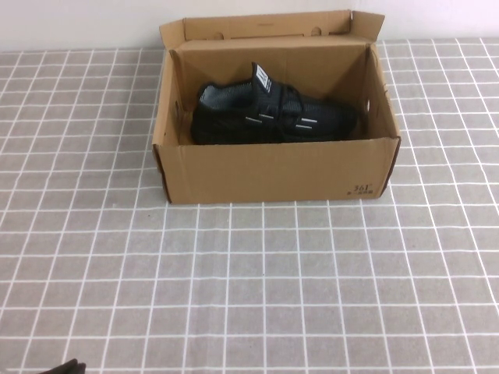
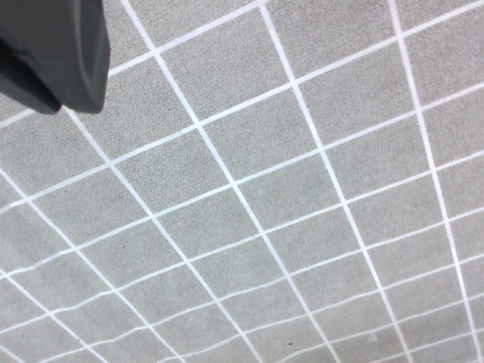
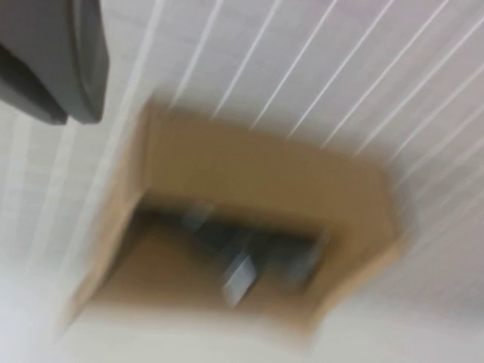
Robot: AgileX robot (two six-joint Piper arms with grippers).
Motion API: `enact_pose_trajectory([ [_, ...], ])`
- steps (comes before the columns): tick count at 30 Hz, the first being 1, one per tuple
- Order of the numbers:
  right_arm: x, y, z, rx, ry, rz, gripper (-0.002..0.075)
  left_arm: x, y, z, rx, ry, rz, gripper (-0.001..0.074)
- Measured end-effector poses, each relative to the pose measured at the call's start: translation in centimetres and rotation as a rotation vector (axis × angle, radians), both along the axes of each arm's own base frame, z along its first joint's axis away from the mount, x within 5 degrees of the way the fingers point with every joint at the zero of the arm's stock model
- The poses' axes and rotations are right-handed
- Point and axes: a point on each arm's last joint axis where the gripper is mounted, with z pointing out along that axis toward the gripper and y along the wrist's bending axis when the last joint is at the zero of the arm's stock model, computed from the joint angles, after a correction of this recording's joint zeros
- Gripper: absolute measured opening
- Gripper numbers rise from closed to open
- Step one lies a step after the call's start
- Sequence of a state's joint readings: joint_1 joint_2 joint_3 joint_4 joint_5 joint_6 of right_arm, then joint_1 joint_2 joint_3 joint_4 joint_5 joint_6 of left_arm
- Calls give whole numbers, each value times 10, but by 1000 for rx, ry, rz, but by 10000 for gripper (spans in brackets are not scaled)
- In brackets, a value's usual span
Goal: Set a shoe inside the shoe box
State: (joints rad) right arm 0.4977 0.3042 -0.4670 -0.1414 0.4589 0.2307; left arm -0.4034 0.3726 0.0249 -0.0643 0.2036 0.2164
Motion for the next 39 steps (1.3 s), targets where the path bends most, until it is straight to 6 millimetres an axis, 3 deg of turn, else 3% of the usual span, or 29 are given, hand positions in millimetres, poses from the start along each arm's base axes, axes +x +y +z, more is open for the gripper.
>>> enact_pose_trajectory([
  [6,12,-15,-50,66,-269,-254,-16,0,0,0,1,2,0,-1],
  [9,6,-21,-74,121,-289,-339,-16,0,0,0,1,2,0,-1],
  [13,-3,-24,-93,153,-315,-368,-16,0,0,0,1,2,0,-1],
  [32,-6,-25,-104,145,-249,-376,-16,0,0,0,1,3,0,-1],
  [39,-6,-22,-115,43,-146,-341,-16,0,0,0,1,3,0,-1],
])
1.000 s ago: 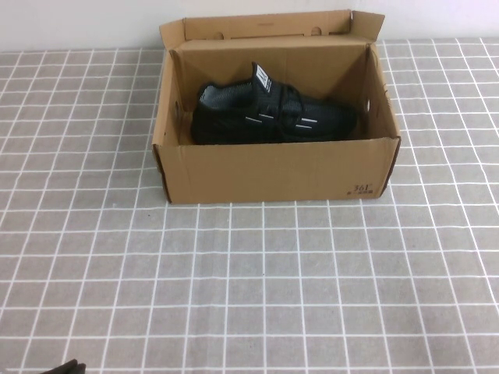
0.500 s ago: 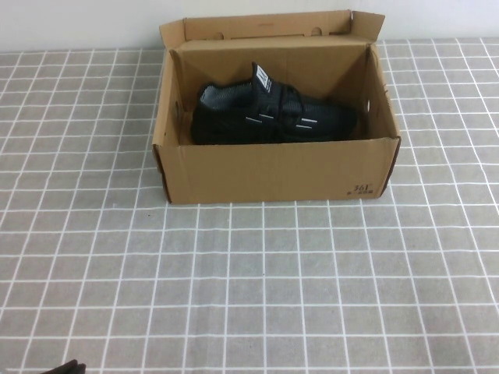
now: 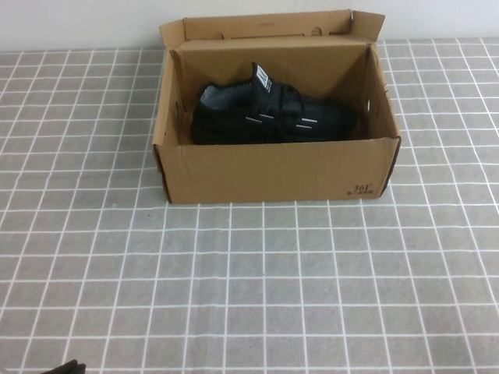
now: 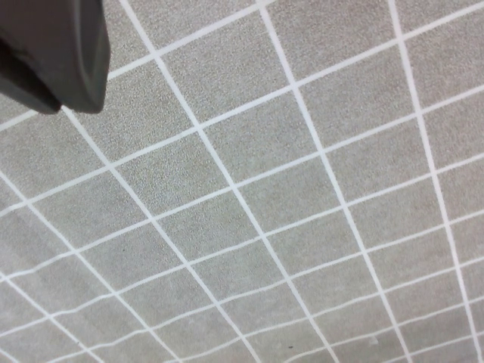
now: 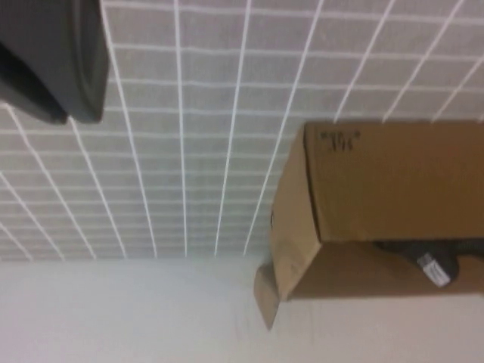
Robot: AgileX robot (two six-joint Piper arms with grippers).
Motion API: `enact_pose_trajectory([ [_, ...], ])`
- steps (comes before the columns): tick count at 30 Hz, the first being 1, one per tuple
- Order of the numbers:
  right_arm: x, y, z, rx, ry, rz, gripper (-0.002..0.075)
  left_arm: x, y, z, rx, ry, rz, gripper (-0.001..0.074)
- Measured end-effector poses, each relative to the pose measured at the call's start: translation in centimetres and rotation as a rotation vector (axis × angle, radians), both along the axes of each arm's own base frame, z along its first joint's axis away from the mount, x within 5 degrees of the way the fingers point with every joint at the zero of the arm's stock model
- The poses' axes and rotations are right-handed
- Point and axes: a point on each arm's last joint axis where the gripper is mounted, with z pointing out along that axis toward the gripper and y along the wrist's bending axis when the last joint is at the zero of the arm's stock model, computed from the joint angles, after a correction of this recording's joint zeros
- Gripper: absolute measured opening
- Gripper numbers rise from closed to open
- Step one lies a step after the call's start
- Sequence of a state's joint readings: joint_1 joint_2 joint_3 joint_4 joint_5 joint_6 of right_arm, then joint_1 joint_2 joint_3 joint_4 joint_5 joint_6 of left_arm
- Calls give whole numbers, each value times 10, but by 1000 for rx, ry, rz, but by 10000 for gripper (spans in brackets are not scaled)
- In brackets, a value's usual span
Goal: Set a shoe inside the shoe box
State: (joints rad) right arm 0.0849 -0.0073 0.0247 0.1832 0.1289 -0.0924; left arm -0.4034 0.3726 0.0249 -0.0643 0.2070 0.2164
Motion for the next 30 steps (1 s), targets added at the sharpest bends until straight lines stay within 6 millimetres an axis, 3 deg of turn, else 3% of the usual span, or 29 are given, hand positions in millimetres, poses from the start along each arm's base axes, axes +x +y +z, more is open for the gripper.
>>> enact_pose_trajectory([
  [7,-4,4,-18,-29,202,53,-16,0,0,0,0,0,0,-1],
  [30,-4,5,-20,-29,219,58,-16,0,0,0,0,0,0,-1],
])
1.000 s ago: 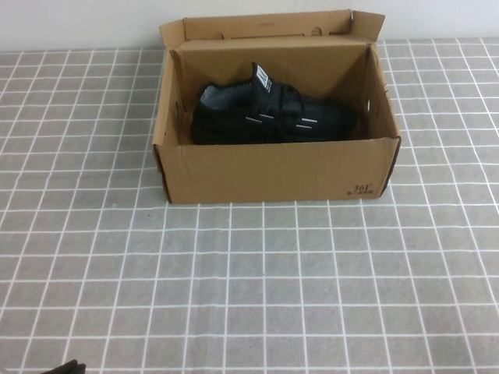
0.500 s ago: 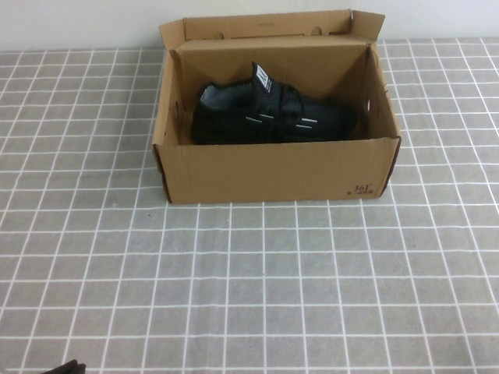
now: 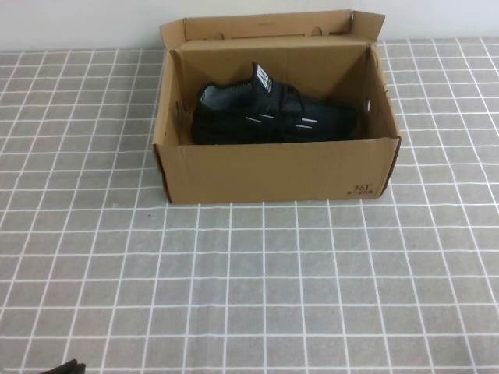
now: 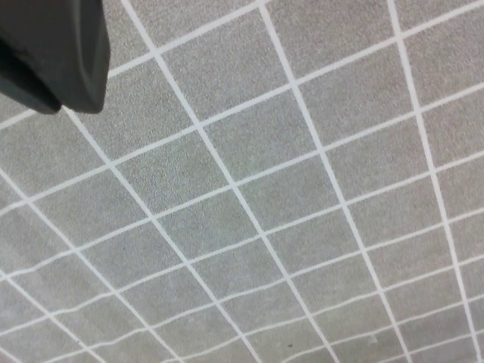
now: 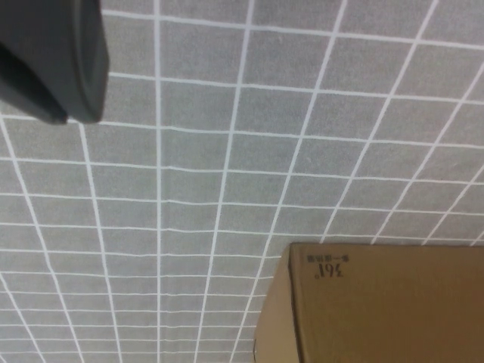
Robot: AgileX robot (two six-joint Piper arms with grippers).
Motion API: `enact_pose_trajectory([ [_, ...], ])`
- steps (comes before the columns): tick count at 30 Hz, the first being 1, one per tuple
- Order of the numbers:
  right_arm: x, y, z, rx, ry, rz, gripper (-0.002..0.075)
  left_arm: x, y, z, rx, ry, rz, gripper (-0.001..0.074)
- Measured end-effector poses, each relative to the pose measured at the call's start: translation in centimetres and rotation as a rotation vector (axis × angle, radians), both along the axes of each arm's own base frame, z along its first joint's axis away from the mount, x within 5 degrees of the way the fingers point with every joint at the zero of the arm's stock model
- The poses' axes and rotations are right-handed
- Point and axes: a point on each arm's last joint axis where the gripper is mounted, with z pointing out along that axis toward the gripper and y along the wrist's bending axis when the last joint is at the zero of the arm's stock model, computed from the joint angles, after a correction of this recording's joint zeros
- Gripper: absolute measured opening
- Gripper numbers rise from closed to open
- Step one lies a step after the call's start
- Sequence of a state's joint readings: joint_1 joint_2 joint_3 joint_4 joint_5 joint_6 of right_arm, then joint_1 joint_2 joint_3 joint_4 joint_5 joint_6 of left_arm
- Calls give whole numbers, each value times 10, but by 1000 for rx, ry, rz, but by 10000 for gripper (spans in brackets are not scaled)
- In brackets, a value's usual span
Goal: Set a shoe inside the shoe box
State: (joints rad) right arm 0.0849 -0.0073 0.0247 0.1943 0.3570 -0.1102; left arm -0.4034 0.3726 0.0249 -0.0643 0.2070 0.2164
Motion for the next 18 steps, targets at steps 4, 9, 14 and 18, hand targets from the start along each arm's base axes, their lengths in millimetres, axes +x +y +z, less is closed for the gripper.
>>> enact_pose_trajectory([
  [4,0,0,0,0,0,0,-16,-2,1,3,-16,-42,-1,-1],
  [9,0,0,0,0,1,0,-16,-2,6,20,-121,-231,73,-1],
  [14,0,0,0,0,1,0,-16,-6,17,35,-253,-403,235,-1],
  [18,0,0,0,0,2,1,-16,-12,22,40,-284,-480,290,-1],
])
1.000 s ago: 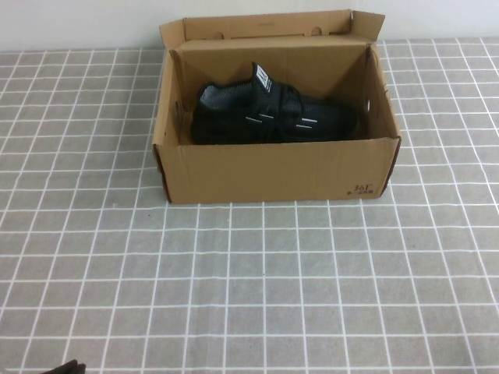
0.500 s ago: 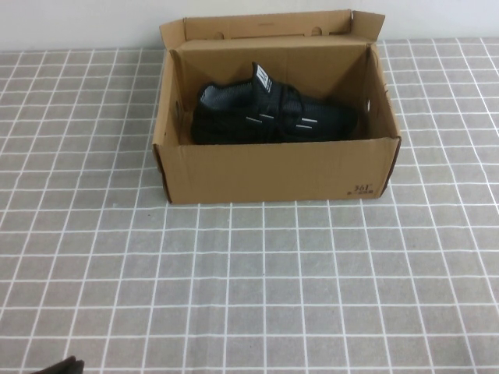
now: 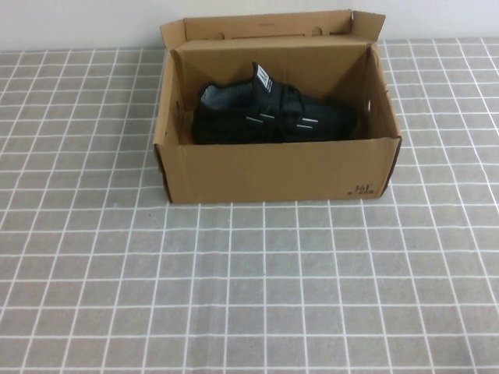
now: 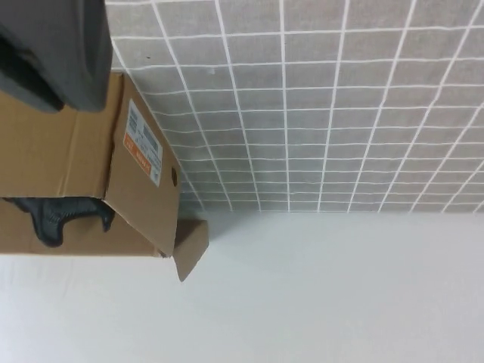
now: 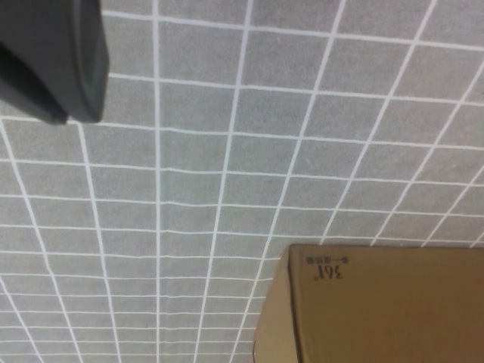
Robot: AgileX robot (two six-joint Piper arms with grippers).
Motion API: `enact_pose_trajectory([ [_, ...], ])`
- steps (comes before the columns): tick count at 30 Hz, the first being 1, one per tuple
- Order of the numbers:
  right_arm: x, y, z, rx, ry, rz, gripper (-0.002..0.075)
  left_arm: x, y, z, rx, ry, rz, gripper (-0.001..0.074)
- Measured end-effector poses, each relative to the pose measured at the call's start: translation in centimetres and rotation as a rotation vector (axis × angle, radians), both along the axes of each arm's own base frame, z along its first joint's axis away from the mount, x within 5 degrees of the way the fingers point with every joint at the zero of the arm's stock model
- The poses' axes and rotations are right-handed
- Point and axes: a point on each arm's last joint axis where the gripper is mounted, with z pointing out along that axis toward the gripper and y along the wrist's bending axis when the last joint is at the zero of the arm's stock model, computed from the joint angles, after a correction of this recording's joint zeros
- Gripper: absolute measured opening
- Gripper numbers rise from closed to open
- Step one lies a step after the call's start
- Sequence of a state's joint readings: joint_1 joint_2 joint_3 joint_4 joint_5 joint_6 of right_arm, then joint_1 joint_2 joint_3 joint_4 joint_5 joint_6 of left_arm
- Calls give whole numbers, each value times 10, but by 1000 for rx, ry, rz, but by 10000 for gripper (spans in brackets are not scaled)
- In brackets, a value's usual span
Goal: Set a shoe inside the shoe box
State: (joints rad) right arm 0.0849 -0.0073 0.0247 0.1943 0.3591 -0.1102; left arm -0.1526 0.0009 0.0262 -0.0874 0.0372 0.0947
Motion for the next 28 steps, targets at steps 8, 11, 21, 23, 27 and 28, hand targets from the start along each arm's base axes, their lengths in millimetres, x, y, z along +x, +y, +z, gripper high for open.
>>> enact_pose_trajectory([
  [8,0,0,0,2,-1,1,-16,-2,-1,-17,38,178,-8,-1],
  [11,0,0,0,2,0,1,-16,-5,-1,-28,68,299,-15,-1],
  [21,0,0,0,3,0,1,-16,-5,0,-31,79,328,-16,-1],
  [23,0,0,0,3,0,1,-16,-5,0,-31,79,328,-16,-1],
  [27,0,0,0,3,-1,1,-16,-5,0,-31,79,328,-16,-1],
  [28,0,0,0,3,-1,1,-16,-5,0,-31,79,328,-16,-1],
])
